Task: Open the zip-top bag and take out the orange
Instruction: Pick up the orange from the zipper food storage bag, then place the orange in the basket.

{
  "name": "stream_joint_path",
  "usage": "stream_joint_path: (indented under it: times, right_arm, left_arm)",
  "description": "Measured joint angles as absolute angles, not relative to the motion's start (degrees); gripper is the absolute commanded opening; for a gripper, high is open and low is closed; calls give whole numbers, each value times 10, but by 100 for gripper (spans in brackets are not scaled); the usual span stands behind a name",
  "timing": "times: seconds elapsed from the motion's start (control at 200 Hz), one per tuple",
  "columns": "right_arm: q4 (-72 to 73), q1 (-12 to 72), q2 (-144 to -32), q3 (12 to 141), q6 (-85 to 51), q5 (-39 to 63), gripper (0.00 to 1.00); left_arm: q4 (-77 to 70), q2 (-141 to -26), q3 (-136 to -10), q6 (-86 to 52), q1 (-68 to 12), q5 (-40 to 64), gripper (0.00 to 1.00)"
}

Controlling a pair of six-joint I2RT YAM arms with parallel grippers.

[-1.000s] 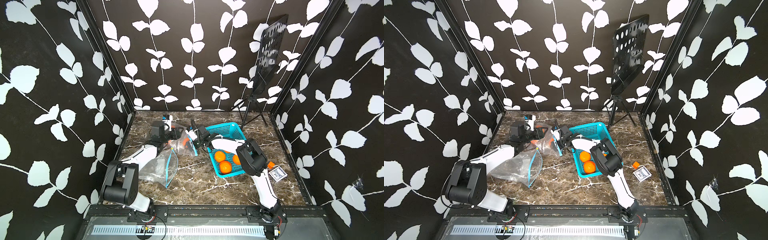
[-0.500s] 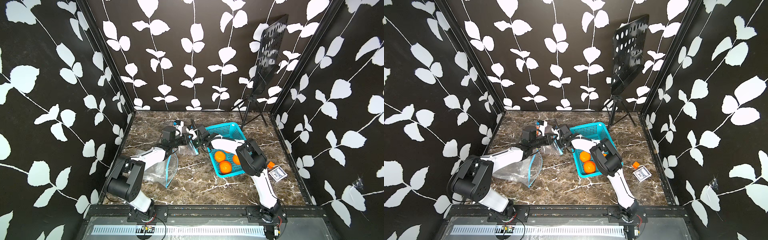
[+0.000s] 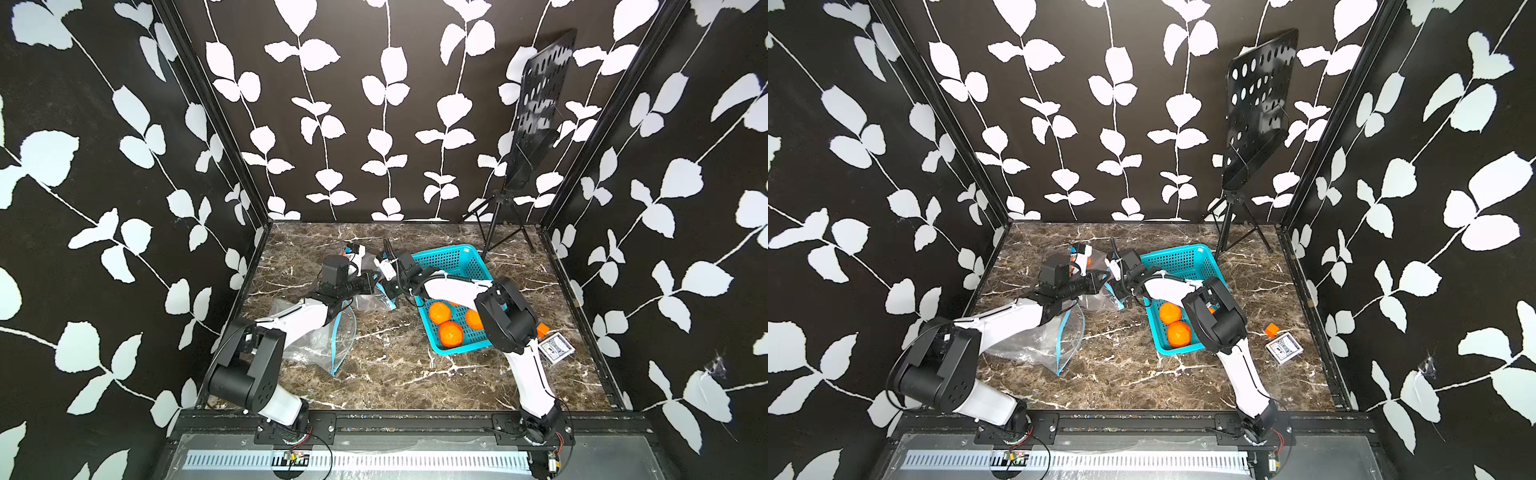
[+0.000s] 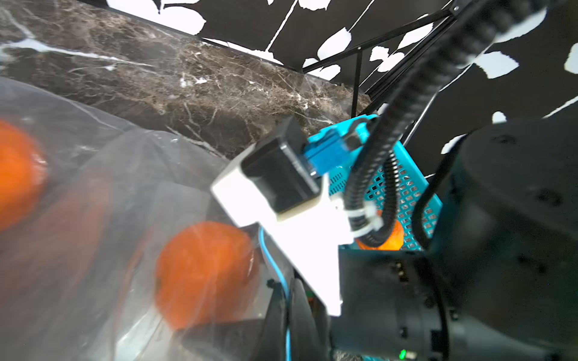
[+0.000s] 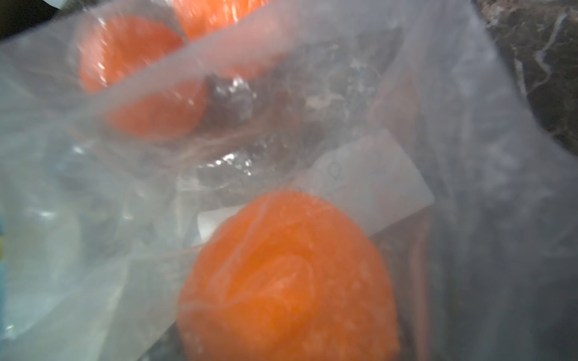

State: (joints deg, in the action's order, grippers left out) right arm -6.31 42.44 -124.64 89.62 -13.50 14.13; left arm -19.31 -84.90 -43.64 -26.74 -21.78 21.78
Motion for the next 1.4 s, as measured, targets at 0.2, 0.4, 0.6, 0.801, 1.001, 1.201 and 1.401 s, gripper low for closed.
stream_joint_path:
  times: [0.2, 0.4, 0.6, 0.801, 1.001, 1.201, 1.401]
  right_arm:
    - [-53, 424, -1180, 861, -123, 155, 56]
    - [-49, 415, -1127, 848, -120, 185, 56]
    - [-37, 408, -1138, 863, -124, 217, 55]
    - [-17, 392, -1170, 867, -130, 228, 54]
    - [-13, 380, -1172, 870, -124, 226, 54]
    - [-20, 377, -1161, 864, -113, 241, 54]
    - [-24, 356, -1084, 810, -115, 268, 54]
  left_arm:
    - [-169, -809, -418, -254, -196, 191, 0]
    - [-171, -827, -418, -251, -189, 173, 0]
    - [-171, -839, -418, -251, -189, 173, 0]
    - [-175, -839, -405, -252, -187, 172, 0]
    - [-175, -829, -397, -253, -185, 171, 0]
    - [-171, -809, -394, -255, -175, 167, 0]
    - [-170, -807, -394, -262, -162, 169, 0]
